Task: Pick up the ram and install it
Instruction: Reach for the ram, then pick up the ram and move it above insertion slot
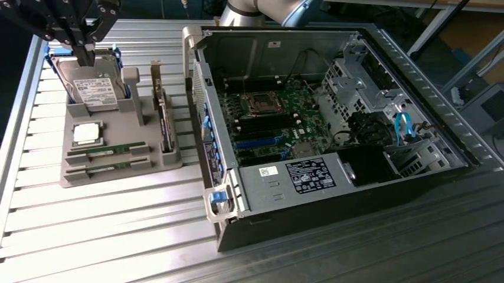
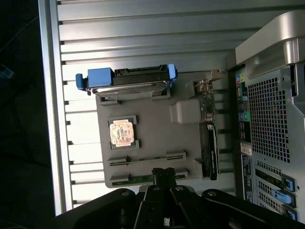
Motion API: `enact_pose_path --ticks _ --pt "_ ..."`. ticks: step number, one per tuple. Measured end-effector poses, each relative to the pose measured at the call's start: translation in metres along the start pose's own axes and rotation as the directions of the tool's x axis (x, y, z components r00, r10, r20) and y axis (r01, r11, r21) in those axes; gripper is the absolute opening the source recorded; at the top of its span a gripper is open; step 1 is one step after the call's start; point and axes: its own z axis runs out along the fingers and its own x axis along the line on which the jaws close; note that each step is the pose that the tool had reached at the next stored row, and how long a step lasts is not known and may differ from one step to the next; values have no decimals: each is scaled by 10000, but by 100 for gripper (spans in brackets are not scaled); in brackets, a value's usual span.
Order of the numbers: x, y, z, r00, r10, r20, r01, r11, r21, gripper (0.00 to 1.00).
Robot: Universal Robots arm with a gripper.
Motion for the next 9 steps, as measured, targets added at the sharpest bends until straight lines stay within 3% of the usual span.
enact_pose_path --ticks 9 --pt "-2 -22 -1 10000 0 0 0 10000 0 10"
